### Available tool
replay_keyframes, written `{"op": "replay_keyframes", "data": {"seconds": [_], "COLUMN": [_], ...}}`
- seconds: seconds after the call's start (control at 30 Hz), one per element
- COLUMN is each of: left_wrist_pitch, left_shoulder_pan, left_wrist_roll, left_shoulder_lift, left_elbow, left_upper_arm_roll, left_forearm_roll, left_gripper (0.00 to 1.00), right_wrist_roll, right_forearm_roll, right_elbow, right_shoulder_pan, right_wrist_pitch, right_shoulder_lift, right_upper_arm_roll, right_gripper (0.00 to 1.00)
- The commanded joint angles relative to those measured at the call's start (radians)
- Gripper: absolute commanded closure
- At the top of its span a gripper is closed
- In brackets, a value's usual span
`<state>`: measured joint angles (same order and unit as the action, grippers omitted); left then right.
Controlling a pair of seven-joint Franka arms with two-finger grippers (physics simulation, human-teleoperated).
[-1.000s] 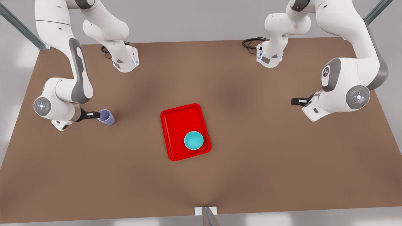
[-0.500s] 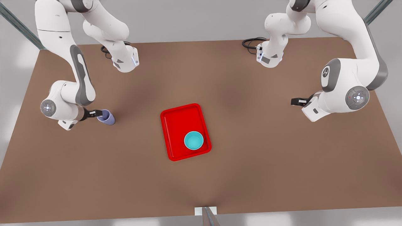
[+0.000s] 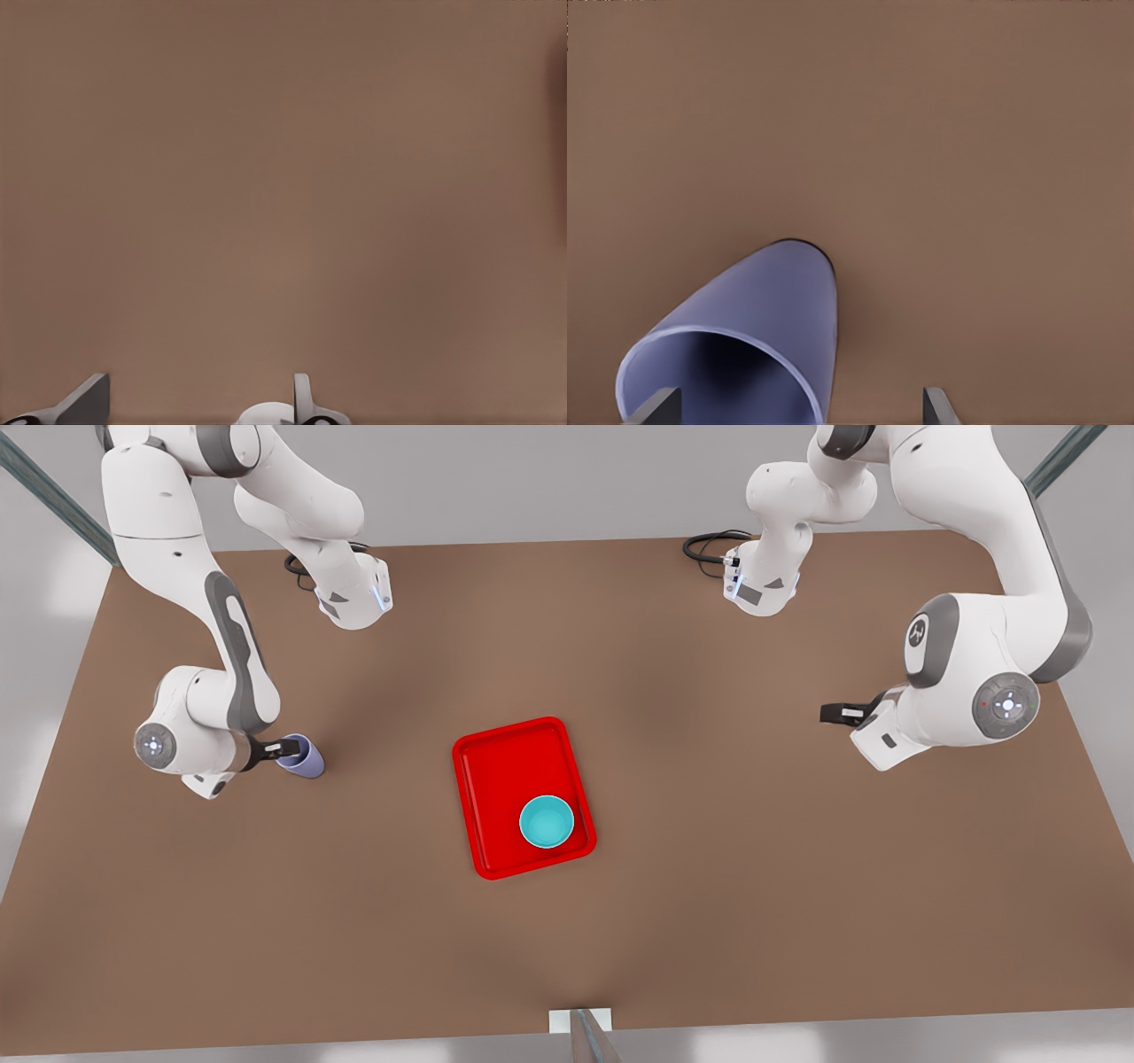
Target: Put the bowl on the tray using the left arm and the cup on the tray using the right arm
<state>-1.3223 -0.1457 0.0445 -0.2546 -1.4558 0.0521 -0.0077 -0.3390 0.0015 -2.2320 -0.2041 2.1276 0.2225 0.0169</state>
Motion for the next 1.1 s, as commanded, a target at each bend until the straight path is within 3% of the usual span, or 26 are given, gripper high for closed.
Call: {"op": "replay_keyframes", "data": {"seconds": [0.0,0.27,0.3,0.37,0.4,0.43,1.07], "left_wrist_pitch": [0.0,0.0,0.0,0.0,0.0,0.003,0.0], "left_shoulder_pan": [0.0,0.0,0.0,0.0,0.0,0.0,0.0], "left_wrist_roll": [0.0,0.002,0.003,0.003,0.003,0.003,0.009], "left_shoulder_lift": [0.0,-0.008,-0.006,-0.006,-0.006,-0.005,-0.009], "left_elbow": [0.0,0.0,0.0,0.0,0.0,0.0,0.003], "left_upper_arm_roll": [0.0,0.0,0.0,0.0,0.0,0.0,0.005], "left_forearm_roll": [0.0,0.0,0.0,0.0,0.0,0.0,-0.001], "left_gripper": [0.0,0.0,0.0,0.0,0.0,0.0,0.0], "right_wrist_roll": [0.0,0.0,0.0,0.0,0.002,0.002,0.012], "right_forearm_roll": [0.0,-0.001,-0.001,-0.001,-0.001,-0.001,0.0], "right_elbow": [0.0,-0.003,-0.003,0.0,0.0,0.0,0.067], "right_shoulder_pan": [0.0,-0.011,-0.011,-0.009,-0.009,-0.009,0.002], "right_wrist_pitch": [0.0,0.002,0.002,0.002,0.002,0.002,-0.081], "right_shoulder_lift": [0.0,0.021,0.029,0.034,0.034,0.034,0.026], "right_upper_arm_roll": [0.0,0.0,0.0,0.0,0.0,0.0,0.006], "right_gripper": [0.0,0.04,0.12,0.58,0.72,0.76,0.79]}}
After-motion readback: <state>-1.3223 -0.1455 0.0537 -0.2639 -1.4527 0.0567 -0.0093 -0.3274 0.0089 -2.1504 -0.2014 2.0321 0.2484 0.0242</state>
